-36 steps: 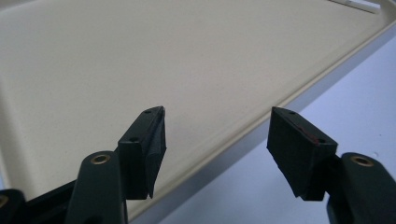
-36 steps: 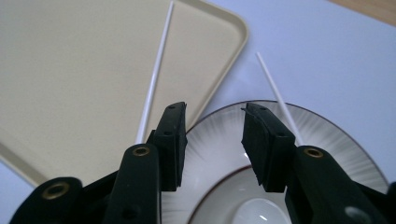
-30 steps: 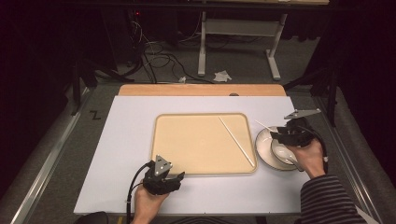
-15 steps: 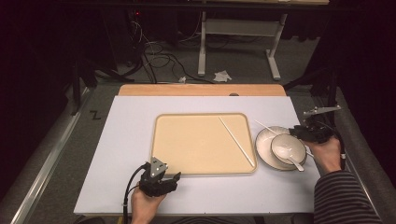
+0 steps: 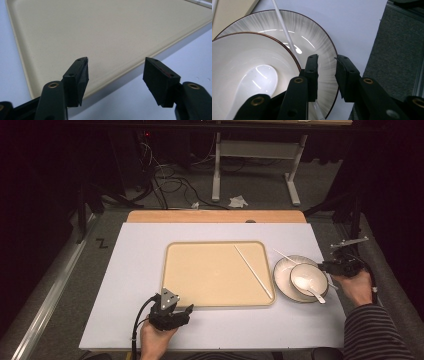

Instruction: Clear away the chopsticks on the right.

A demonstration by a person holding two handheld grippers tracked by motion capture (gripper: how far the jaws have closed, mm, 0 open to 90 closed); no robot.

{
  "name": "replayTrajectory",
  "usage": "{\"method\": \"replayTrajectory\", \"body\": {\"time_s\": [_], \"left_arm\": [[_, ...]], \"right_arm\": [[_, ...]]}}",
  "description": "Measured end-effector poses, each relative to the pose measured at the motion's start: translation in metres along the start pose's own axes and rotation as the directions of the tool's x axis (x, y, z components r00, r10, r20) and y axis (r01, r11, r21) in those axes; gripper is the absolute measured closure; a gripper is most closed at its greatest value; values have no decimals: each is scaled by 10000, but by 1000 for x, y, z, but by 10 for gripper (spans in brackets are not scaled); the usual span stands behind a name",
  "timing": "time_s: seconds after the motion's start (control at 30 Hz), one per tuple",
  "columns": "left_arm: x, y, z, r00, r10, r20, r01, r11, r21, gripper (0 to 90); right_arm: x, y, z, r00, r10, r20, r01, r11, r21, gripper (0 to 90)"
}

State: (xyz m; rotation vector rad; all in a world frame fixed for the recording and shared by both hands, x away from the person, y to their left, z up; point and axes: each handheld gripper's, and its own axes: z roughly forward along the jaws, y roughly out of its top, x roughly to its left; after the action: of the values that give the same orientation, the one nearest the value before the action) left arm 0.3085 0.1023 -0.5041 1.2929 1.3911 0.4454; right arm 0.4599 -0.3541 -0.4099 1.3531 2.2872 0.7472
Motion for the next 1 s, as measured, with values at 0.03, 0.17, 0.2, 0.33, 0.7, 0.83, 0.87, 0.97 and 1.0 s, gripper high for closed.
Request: {"method": "replayTrajectory", "body": {"time_s": [0.03,0.17,0.2,0.33,0.7,0.83,0.87,0.97,1.0], "left_arm": [[0,0,0,10000,-8,-7,8,10000,-8,375],[0,0,0,10000,-70,-4,70,10000,-53,374],[0,0,0,10000,-62,-1,62,10000,-48,374],[0,0,0,10000,-28,-2,28,10000,8,374],[0,1,0,10000,-10,82,10,10000,-6,374],[-1,1,2,9999,6,114,-7,10000,25,374],[-1,0,2,9999,49,111,-50,10000,54,374],[-2,0,2,9999,25,151,-25,10000,57,374],[-2,0,3,9999,20,160,-21,10000,63,374]], "right_arm": [[-3,-1,1,10000,-2,40,2,10000,62,735],[-11,-5,4,9997,103,218,-111,9993,362,736],[-13,-7,5,9996,142,235,-153,9989,450,736],[-19,-13,9,9993,215,307,-239,9964,812,738],[-29,-24,10,9992,311,261,-340,9923,1195,719],[-31,-27,13,9991,347,257,-380,9887,1447,704],[-32,-27,14,9993,268,255,-304,9882,1500,703],[-30,-28,16,9996,246,142,-266,9854,1679,698],[-30,-28,17,9998,171,135,-192,9846,1737,698]]}}
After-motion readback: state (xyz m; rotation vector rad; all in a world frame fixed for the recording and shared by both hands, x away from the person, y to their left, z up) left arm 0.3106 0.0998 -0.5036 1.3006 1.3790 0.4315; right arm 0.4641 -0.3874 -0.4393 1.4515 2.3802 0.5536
